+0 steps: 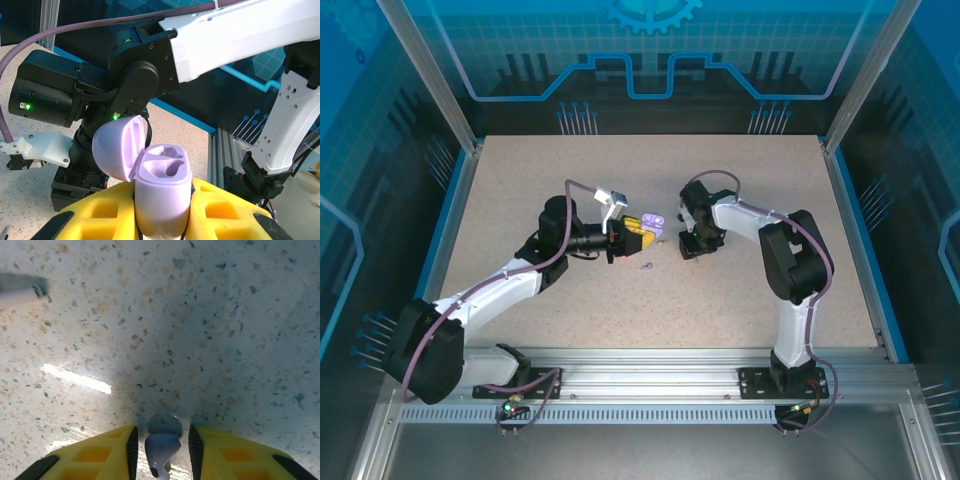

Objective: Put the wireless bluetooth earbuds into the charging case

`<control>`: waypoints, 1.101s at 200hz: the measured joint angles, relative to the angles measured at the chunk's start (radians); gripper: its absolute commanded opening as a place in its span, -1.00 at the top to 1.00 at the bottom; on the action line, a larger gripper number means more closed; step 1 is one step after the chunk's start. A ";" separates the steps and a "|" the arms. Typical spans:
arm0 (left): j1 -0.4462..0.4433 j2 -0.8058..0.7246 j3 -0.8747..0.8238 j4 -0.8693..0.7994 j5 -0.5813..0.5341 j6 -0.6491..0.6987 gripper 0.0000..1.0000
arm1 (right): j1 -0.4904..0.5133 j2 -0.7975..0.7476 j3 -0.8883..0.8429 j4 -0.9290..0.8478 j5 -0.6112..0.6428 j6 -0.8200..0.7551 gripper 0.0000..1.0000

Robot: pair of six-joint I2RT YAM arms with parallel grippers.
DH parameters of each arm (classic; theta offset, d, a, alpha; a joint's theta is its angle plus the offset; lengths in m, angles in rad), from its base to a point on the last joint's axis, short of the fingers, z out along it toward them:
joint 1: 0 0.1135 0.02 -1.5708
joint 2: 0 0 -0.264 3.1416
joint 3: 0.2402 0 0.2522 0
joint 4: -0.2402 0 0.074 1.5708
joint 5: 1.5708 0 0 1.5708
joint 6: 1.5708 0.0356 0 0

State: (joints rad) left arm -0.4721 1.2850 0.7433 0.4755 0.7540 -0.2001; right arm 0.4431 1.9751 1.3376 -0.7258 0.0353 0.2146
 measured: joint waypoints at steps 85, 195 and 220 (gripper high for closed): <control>0.000 -0.005 0.000 0.000 -0.002 0.000 0.91 | 0.032 0.023 0.033 -0.036 0.073 0.015 0.38; 0.000 -0.019 0.000 -0.008 -0.004 0.019 0.91 | 0.046 0.018 0.029 -0.031 0.089 0.050 0.54; 0.000 -0.019 0.000 -0.007 -0.010 0.019 0.91 | 0.041 -0.008 -0.002 -0.007 0.085 0.056 0.56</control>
State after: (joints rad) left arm -0.4721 1.2663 0.7429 0.4683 0.7437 -0.1814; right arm 0.4839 1.9671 1.3354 -0.7330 0.1204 0.2707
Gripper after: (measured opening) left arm 0.214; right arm 0.227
